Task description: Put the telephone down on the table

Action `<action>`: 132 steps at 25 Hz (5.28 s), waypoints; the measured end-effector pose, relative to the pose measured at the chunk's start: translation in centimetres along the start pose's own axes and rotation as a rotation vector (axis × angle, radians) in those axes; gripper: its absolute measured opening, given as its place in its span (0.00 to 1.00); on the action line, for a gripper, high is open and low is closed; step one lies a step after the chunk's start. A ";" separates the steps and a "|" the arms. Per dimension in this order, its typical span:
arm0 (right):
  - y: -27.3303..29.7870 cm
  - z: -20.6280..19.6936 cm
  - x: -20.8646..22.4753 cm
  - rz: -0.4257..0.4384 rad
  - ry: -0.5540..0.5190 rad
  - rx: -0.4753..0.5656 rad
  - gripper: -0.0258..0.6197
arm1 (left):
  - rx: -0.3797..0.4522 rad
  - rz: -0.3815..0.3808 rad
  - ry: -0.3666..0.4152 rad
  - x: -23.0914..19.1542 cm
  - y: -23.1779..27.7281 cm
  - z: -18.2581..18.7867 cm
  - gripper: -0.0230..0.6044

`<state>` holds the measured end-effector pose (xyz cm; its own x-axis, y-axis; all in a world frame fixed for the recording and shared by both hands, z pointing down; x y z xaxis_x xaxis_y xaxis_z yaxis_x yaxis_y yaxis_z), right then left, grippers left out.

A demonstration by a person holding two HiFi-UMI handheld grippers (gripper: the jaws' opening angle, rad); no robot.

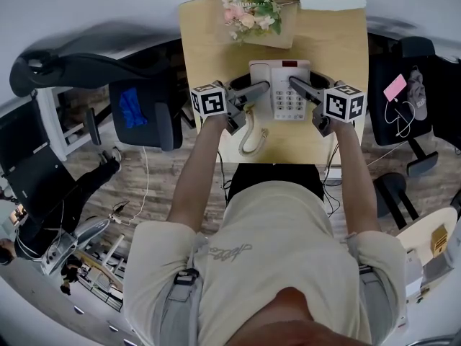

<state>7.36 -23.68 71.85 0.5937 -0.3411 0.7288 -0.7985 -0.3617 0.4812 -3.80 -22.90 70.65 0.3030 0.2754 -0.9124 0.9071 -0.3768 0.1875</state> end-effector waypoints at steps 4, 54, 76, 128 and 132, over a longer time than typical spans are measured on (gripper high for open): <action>0.5 0.0 0.2 0.003 0.011 -0.013 0.44 | 0.011 0.022 -0.032 -0.5 -0.1 0.2 0.65; -0.2 0.0 0.6 -0.122 -0.031 -0.062 0.44 | 0.056 0.069 -0.014 -0.3 -2.0 0.7 0.65; -5.6 -1.6 -5.7 -0.120 -0.185 -0.003 0.39 | 0.069 0.072 0.220 8.0 -5.9 -2.1 0.64; -17.3 10.2 -23.1 -0.082 -0.614 0.376 0.04 | 0.087 0.331 0.936 24.7 -7.8 5.7 0.06; -18.5 11.4 -24.6 -0.081 -0.650 0.415 0.04 | 0.132 0.328 0.972 26.8 -8.1 7.2 0.06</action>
<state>8.62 -18.46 39.45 0.6903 -0.6938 0.2050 -0.7235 -0.6592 0.2050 -5.16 -18.83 42.04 0.6881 0.7149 -0.1243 0.7156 -0.6402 0.2792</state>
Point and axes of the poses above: the fingertips, and each gripper's own axes: y forward along the fingers, x to its right, z out of its top, the point moved 1 cm from there along -y, backward along the fingers, and after that the axes turned 1 degree about x, right-handed, at the moved point
